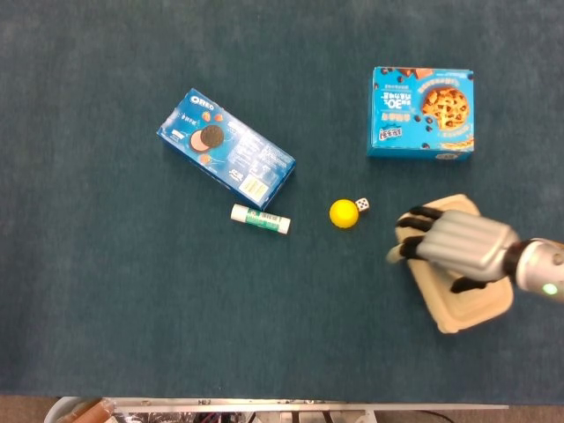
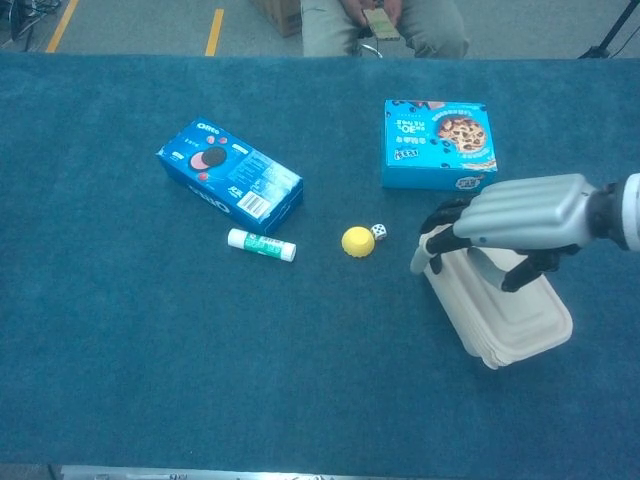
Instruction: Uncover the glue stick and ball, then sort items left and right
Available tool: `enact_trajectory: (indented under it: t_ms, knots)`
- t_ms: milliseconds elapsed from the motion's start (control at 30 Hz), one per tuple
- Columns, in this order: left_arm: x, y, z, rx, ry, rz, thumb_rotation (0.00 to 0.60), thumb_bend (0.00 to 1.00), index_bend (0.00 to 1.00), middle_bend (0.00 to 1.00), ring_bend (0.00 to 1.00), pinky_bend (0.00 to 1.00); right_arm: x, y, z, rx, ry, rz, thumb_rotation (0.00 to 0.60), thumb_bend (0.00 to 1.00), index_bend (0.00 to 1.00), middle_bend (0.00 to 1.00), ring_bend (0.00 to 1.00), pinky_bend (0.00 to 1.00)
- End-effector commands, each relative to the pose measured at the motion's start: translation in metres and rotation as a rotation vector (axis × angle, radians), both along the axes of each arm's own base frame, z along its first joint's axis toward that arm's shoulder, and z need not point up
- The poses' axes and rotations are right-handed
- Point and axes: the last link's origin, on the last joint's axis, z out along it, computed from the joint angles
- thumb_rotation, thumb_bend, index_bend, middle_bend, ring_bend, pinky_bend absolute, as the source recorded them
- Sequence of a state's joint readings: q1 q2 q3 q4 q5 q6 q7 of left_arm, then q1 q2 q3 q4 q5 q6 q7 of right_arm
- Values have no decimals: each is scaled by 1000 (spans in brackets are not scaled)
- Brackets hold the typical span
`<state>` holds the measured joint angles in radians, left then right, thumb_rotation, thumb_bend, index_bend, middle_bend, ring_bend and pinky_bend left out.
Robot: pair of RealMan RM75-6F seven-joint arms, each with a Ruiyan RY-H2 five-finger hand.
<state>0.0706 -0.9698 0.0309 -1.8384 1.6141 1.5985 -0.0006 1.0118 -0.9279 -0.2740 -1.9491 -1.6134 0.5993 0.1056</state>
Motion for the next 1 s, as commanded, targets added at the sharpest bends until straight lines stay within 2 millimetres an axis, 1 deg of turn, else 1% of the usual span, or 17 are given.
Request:
enact_trajectory:
  t_ms: [33, 133, 200, 267, 367, 533, 600, 667, 833, 1000]
  knots:
    - [1, 1, -1, -5, 0, -3, 600, 342, 255, 135, 37, 44, -16, -4, 11, -34, 21, -33, 469, 884, 205, 313, 70, 51]
    - [2, 2, -3, -9, -1, -5, 600, 343, 255, 135, 37, 44, -28, -10, 22, -69, 35, -76, 469, 879, 205, 313, 74, 50]
    - [2, 3, -4, -14, -3, -3, 600, 343, 255, 135, 37, 44, -29, -13, 27, -90, 25, -89, 469, 871, 205, 313, 75, 50]
    - [2, 4, -6, -18, -3, -3, 600, 343, 255, 135, 37, 44, -25, -14, 29, -98, 1, -82, 469, 860, 205, 313, 75, 50]
    - [3, 5, -7, -21, -5, -7, 600, 343, 255, 135, 37, 44, -12, -11, 27, -91, -54, -37, 469, 835, 205, 313, 75, 50]
    - [2, 4, -5, -12, -3, -4, 600, 342, 255, 135, 37, 44, 13, 2, 15, -20, -134, 54, 469, 823, 205, 313, 75, 50]
    - [1, 2, -3, -7, -2, 1, 600, 343, 255, 135, 37, 44, 21, 12, 8, 33, -147, 82, 470, 822, 205, 313, 76, 50]
    - [0, 0, -1, 1, -3, 7, 600, 343, 255, 135, 37, 44, 25, 22, 3, 84, -144, 106, 469, 822, 205, 313, 75, 50]
    - [-2, -4, 2, 11, -8, 18, 600, 342, 255, 135, 37, 44, 22, 39, 2, 153, -115, 138, 468, 822, 205, 313, 78, 50]
    - [-2, -2, 0, 3, -12, 14, 600, 343, 255, 135, 37, 44, 7, 52, 12, 181, -82, 119, 469, 823, 205, 313, 112, 50]
